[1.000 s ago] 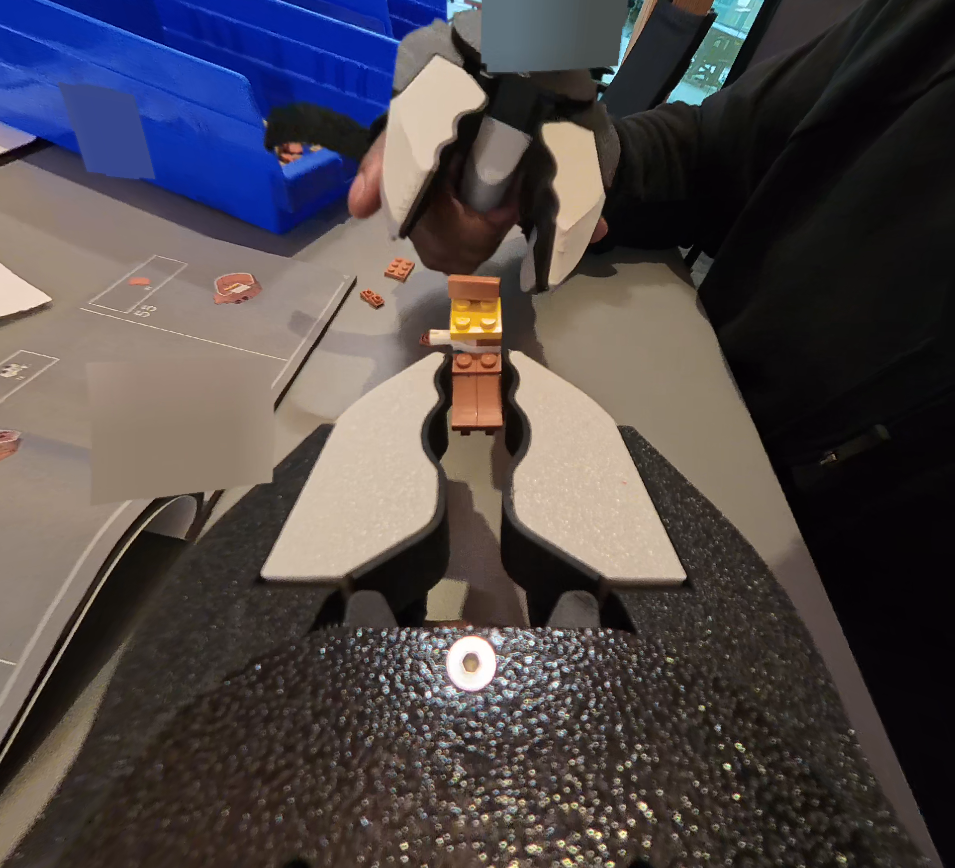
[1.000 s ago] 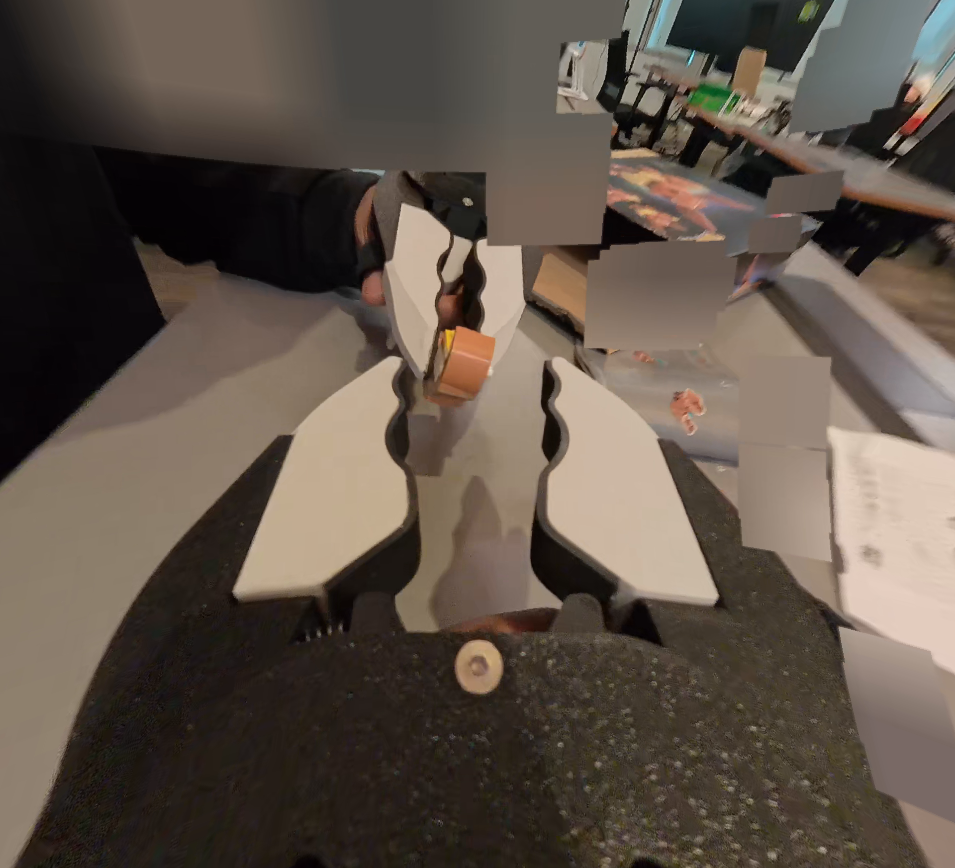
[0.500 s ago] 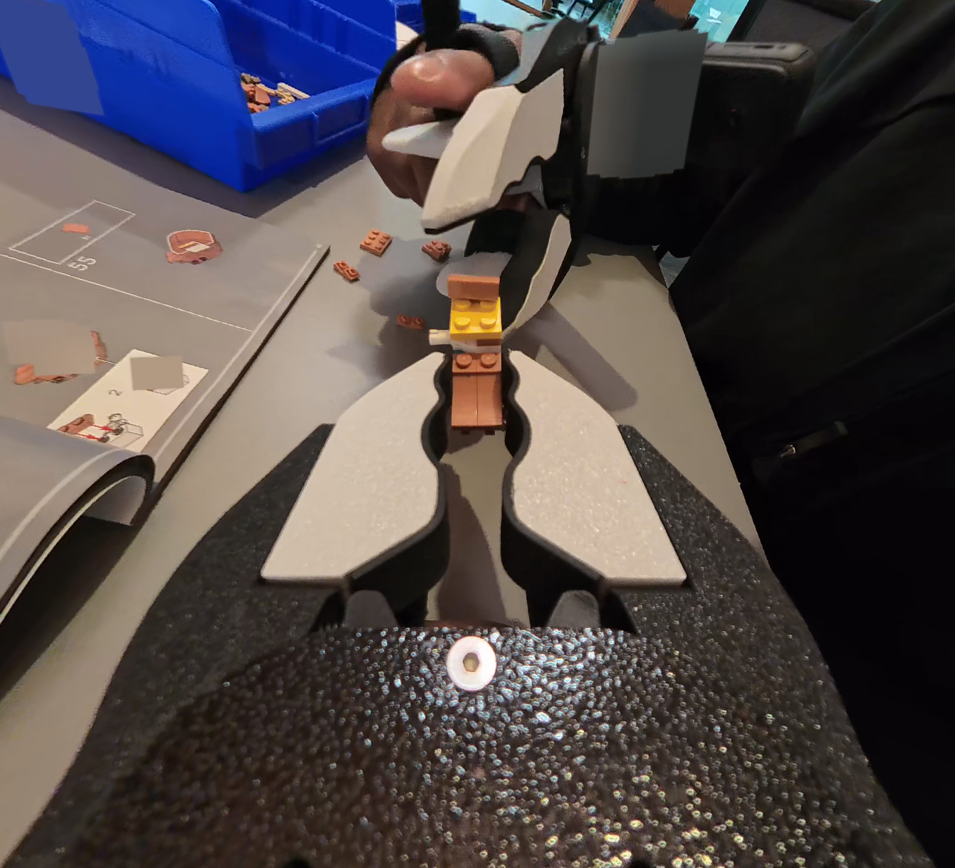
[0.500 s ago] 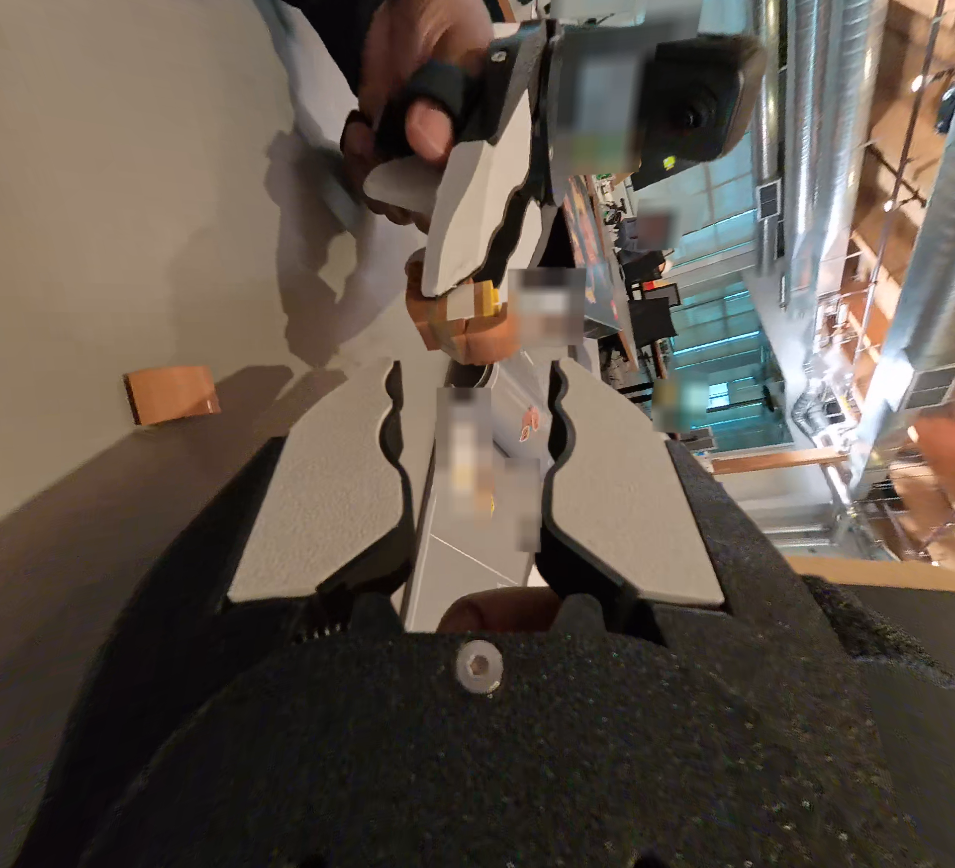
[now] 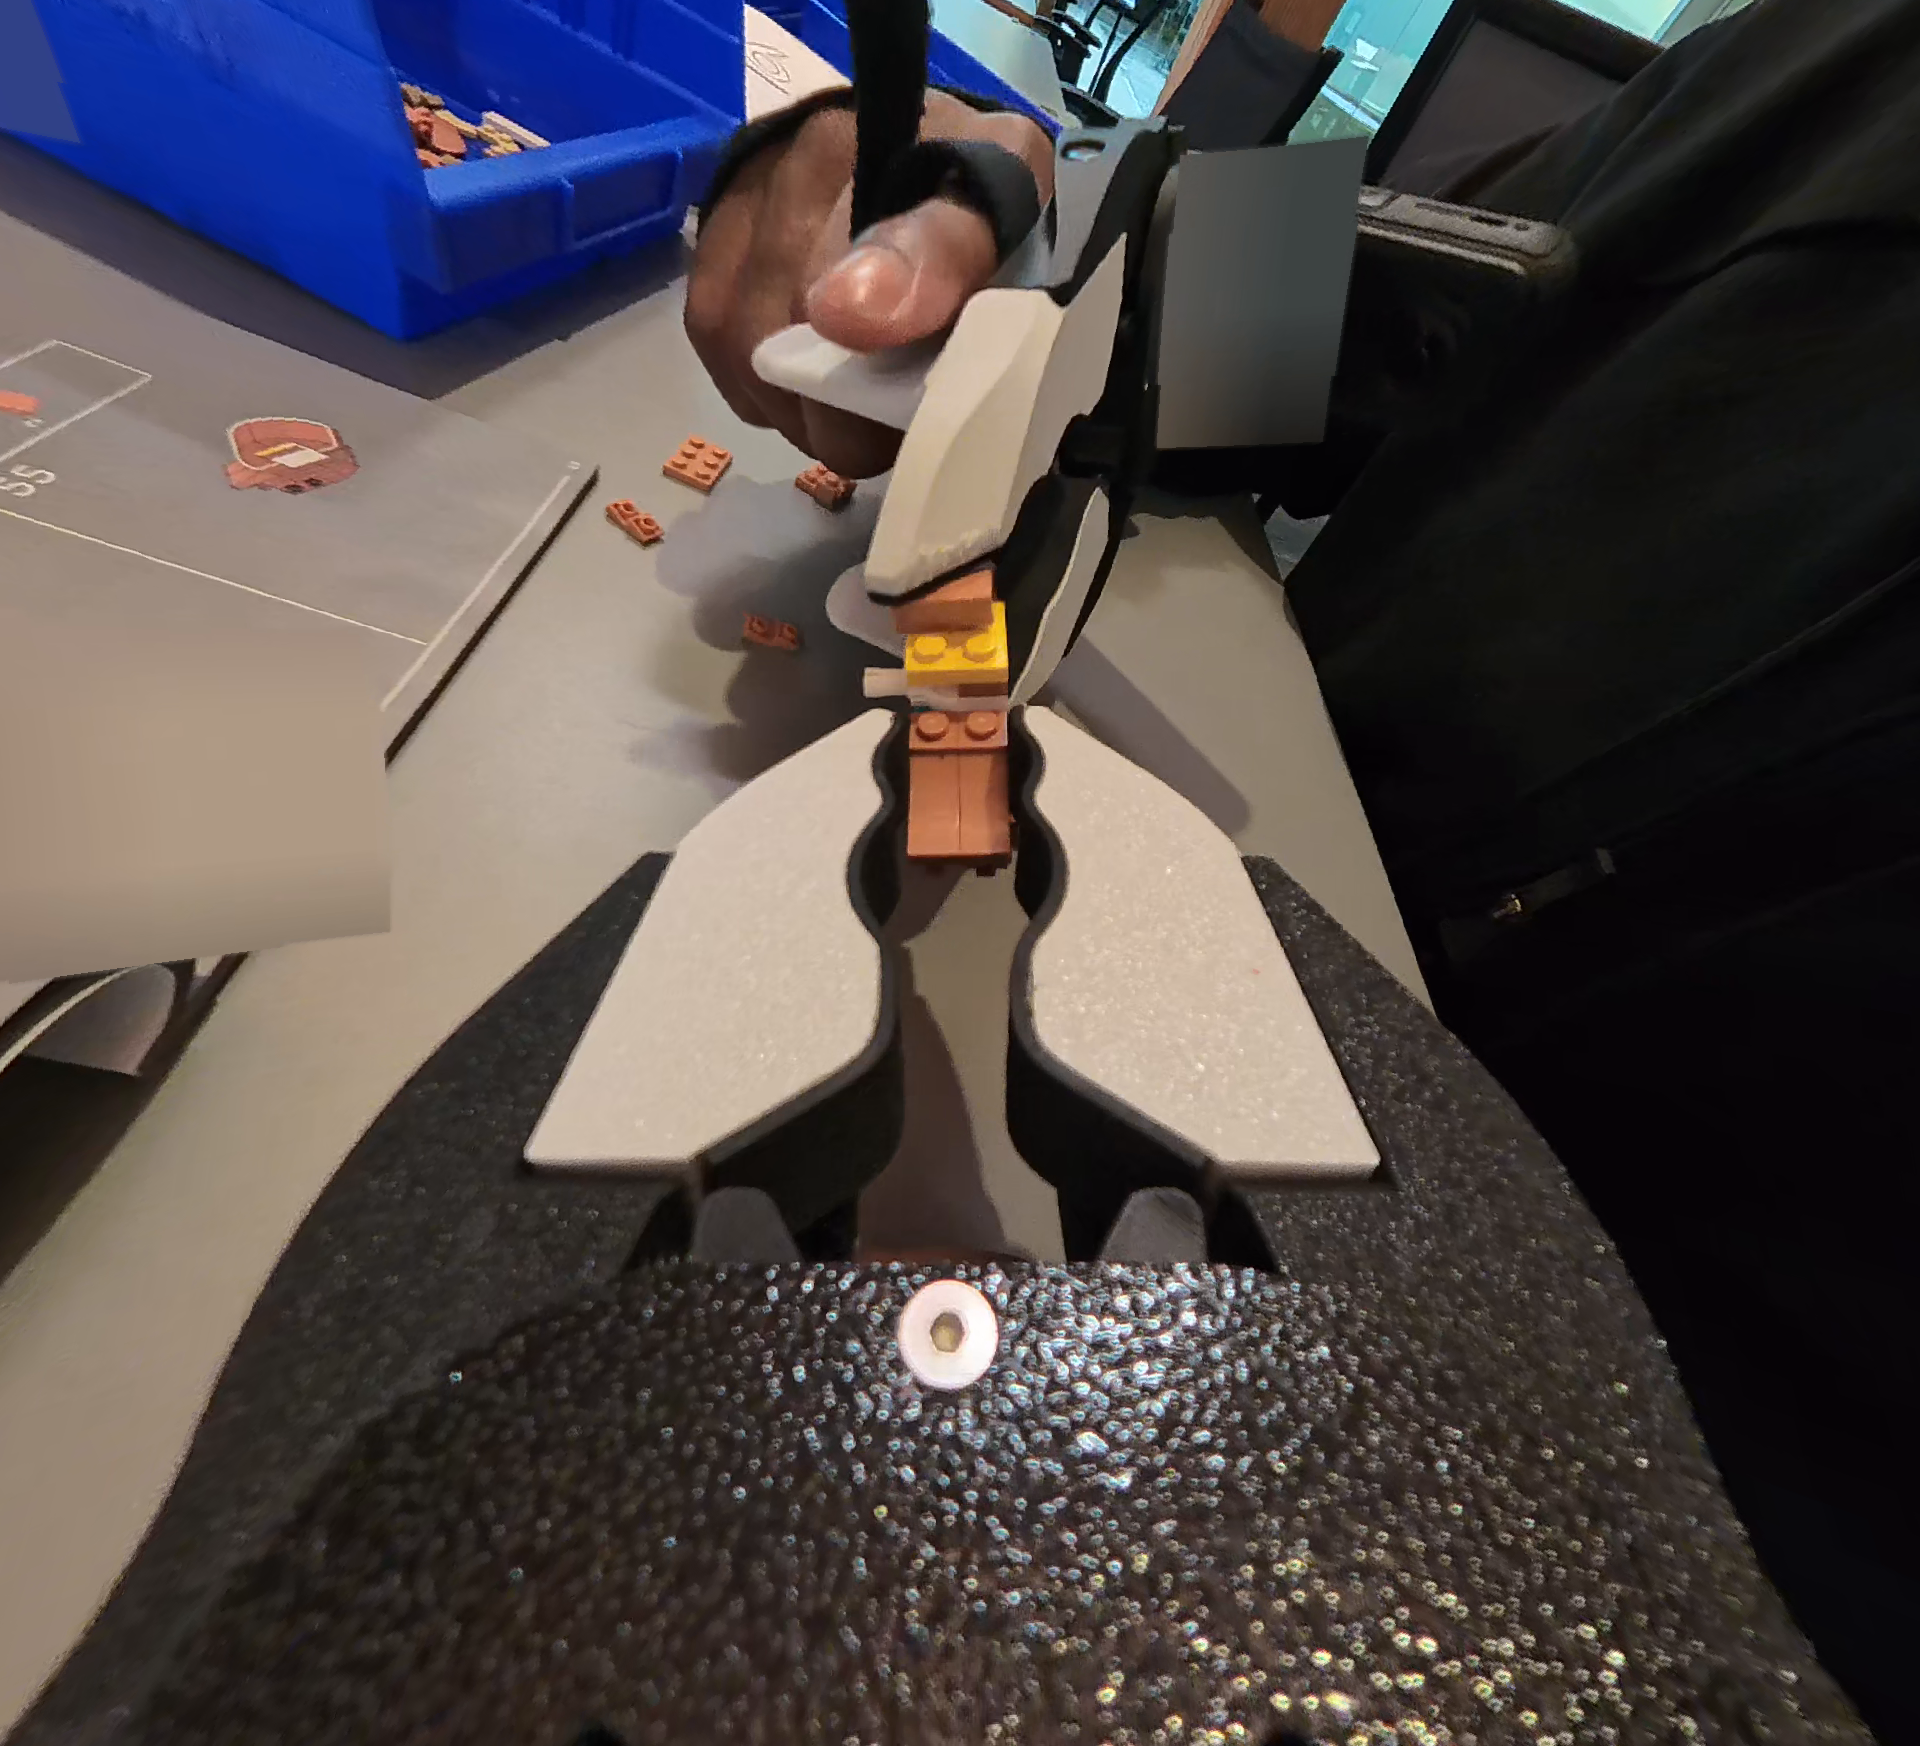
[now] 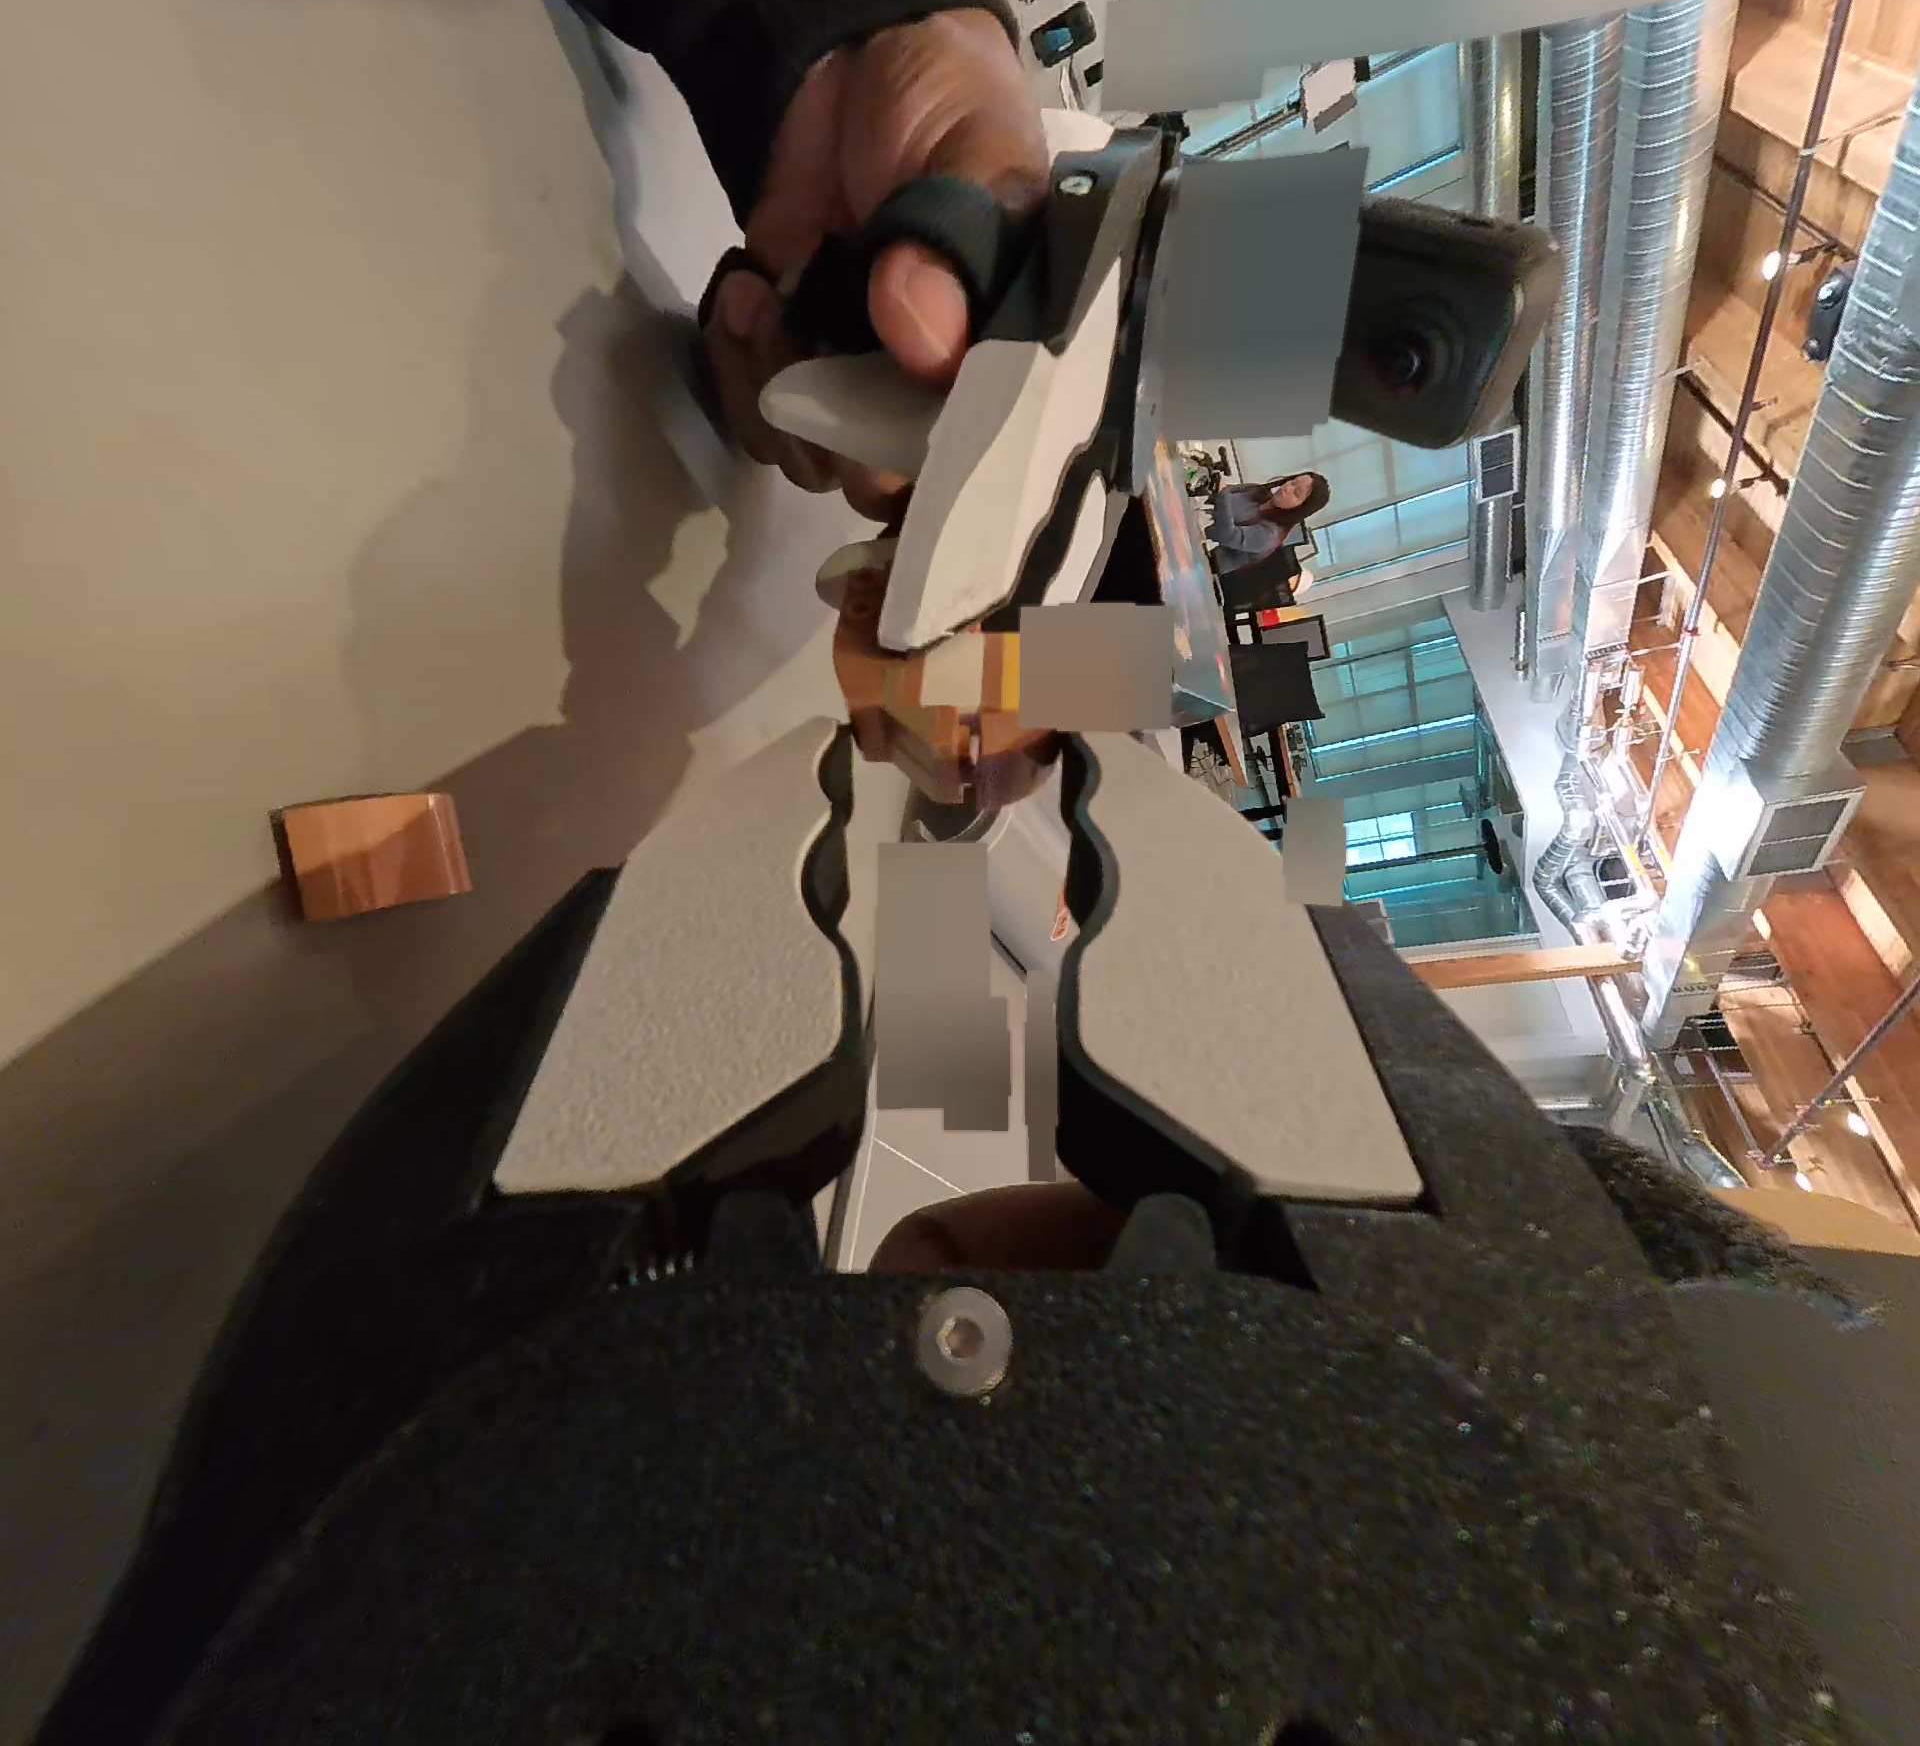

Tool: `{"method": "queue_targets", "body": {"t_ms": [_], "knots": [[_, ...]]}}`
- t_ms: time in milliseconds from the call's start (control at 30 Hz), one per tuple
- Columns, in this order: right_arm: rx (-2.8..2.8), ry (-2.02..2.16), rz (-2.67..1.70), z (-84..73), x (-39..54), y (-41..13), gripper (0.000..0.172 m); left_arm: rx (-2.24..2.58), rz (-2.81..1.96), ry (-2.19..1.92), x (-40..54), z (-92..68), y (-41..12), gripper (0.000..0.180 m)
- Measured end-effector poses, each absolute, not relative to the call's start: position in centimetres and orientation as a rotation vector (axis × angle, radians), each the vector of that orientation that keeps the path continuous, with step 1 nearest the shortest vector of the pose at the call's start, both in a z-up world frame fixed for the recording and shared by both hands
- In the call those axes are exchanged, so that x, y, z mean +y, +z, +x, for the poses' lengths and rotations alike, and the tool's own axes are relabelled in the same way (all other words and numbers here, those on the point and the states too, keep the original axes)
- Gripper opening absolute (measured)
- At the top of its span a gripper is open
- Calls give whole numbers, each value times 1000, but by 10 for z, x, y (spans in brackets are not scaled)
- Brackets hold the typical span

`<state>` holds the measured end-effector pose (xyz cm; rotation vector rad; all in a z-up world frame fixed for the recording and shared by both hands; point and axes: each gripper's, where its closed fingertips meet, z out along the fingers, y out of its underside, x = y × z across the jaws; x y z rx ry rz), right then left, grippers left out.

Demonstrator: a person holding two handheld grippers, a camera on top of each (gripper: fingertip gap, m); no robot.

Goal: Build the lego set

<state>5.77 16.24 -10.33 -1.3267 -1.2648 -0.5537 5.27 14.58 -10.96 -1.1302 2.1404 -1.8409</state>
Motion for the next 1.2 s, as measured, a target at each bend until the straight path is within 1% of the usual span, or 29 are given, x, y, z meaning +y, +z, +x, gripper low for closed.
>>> {"method": "queue_targets", "body": {"t_ms": [300, 1200], "knots": [[-1210, -598, -1322, 59, 166, -100, 37, 2067, -1171, -1916, 150, 56, -103, 17], [-1172, -556, -1368, 62, 165, -92, 36, 1977, -1149, -2007, 150, 59, -94, 17]]}}
